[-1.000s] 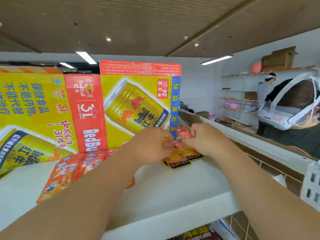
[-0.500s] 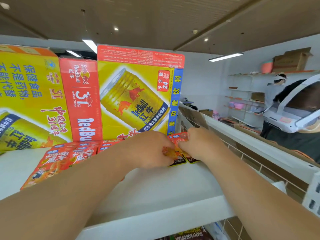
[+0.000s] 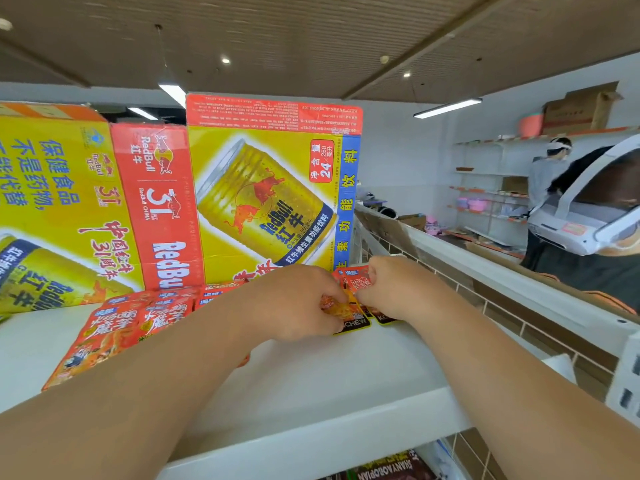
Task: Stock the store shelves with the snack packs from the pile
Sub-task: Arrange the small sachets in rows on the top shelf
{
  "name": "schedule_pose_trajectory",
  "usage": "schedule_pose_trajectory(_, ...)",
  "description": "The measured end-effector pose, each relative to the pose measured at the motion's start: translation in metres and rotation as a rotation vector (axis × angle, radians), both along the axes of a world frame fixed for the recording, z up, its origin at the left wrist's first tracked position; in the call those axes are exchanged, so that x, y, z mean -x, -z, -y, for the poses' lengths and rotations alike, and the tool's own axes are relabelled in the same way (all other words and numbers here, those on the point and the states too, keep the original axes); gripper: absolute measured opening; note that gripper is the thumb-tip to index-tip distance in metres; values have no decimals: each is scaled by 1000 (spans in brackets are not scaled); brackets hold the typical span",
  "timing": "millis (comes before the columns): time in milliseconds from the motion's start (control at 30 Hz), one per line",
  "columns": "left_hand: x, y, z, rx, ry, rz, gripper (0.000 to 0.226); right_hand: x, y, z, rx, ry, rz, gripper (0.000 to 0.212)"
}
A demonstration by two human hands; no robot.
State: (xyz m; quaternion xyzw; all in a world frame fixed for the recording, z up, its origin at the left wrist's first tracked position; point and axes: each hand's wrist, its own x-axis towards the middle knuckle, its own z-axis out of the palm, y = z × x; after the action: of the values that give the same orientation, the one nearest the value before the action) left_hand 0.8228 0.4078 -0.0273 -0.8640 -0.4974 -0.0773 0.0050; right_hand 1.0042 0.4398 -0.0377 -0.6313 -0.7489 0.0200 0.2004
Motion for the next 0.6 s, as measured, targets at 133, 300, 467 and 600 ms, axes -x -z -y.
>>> schedule_pose_trajectory(133,0,0,0,-2,-5,6,43,0,-1,5,-16,-21,-9,34)
schedule_pose_trajectory(300,0,-1,1,-8,-8,6,40,0,-1,5,-32,-51,-29,34)
schedule_pose_trajectory(467,2,-1,2,2,-14,8,40,0,-4,6,-10,-52,-52,35)
schedule_pose_trajectory(600,1,-1,3,-8,-14,14,40,-1,-5,8,10,-59,-59,33)
